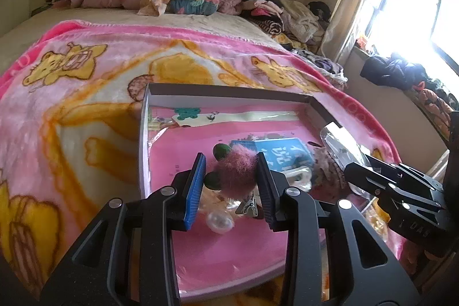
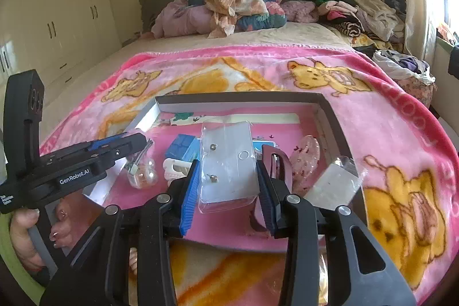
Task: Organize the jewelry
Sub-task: 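Release the earring card into the box with the right tool while the left tool releases the pompom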
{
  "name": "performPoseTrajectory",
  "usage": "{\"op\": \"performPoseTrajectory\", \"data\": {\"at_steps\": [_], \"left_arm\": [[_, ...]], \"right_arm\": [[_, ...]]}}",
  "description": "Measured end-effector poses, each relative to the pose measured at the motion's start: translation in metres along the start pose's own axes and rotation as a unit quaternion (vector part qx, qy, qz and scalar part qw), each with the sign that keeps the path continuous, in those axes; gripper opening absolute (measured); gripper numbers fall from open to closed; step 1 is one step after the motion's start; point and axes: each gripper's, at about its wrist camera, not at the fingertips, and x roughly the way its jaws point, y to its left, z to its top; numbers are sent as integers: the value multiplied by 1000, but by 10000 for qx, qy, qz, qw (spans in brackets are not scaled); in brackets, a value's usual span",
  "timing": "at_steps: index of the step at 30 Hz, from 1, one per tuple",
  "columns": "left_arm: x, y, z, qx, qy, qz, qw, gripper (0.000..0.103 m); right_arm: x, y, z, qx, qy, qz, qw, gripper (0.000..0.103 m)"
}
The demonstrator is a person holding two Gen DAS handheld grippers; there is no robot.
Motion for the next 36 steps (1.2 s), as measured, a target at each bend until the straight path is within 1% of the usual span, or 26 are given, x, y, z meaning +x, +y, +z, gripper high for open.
{"op": "performPoseTrajectory", "data": {"at_steps": [8,13,18,21,23,27,29,33,36], "left_arm": [[9,6,4,-63,31,63,10000,27],[16,9,5,-98,93,110,9998,29],[19,9,3,-71,159,131,9998,31],[20,9,1,-52,202,158,9997,34],[19,8,1,-40,185,159,9997,40],[16,5,-1,5,128,151,9998,43],[12,2,-1,46,74,138,9999,50],[2,-3,-2,95,-10,108,9999,53],[-4,-8,-4,127,-41,103,9999,57]], "right_arm": [[18,5,-2,-48,114,128,9998,37],[25,9,-9,-58,219,257,9994,37],[30,10,-18,-54,310,268,9991,40],[28,10,-20,-41,317,291,9991,42],[24,10,-22,-55,299,312,9991,45],[14,8,-24,14,214,366,9991,47],[7,7,-25,56,153,355,9992,48],[-9,3,-29,149,42,370,9992,52],[-18,0,-32,240,8,364,9990,55]]}}
